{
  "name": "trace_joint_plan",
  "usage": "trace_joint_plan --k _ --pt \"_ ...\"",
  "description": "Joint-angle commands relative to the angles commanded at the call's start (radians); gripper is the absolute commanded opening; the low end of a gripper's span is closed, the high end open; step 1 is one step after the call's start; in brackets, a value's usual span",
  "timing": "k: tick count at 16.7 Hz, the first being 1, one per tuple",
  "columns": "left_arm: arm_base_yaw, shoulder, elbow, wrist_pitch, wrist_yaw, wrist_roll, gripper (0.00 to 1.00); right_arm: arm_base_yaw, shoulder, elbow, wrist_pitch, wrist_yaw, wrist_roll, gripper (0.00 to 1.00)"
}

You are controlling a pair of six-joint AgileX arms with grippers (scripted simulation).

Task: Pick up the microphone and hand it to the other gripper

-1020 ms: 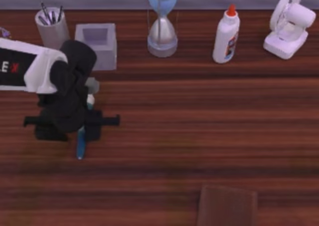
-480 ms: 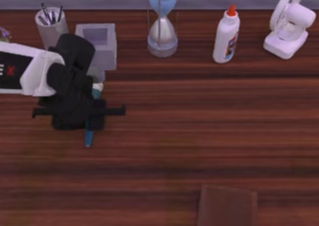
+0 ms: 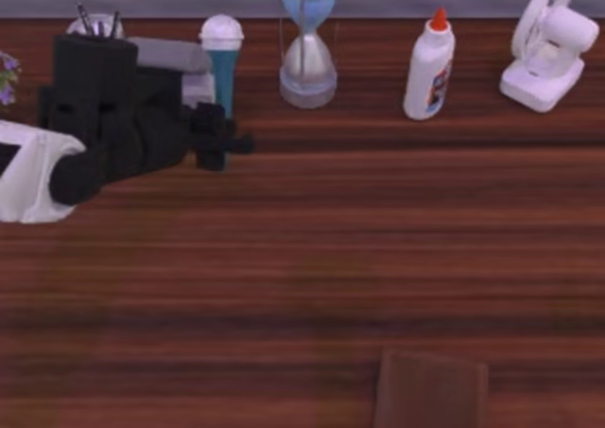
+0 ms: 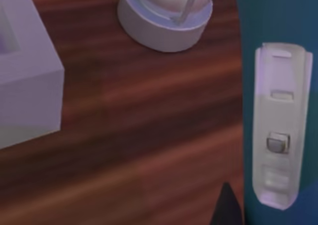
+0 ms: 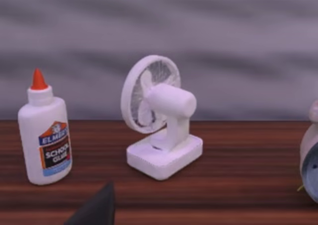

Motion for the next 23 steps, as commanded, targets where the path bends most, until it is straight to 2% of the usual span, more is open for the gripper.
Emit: trace_joint_plan --k 4,7,9,13,15,17,23 --pt "0.014 -0.106 -0.099 0.341 0.131 0.075 0.0 0.0 0.0 0.0 0.0 0.0 0.0 1.0" --pt "0.023 -0.177 -0.147 0.493 0.199 0.118 0.0 0.0 0.0 0.0 0.0 0.0 0.0 1.0" --pt "0.026 -0.206 -0.164 0.542 0.223 0.134 0.0 0.0 0.0 0.0 0.0 0.0 0.0 1.0" --pt "0.027 -0.211 -0.166 0.549 0.227 0.137 0.0 0.0 0.0 0.0 0.0 0.0 0.0 1.0" --pt "0.018 -0.207 -0.161 0.548 0.222 0.137 0.0 0.0 0.0 0.0 0.0 0.0 0.0 1.0" --pt "-0.016 -0.204 -0.161 0.565 0.186 0.135 0.0 0.0 0.0 0.0 0.0 0.0 0.0 1.0" --pt "-0.234 -0.197 -0.168 0.658 -0.049 0.118 0.0 0.0 0.0 0.0 0.0 0.0 0.0 1.0"
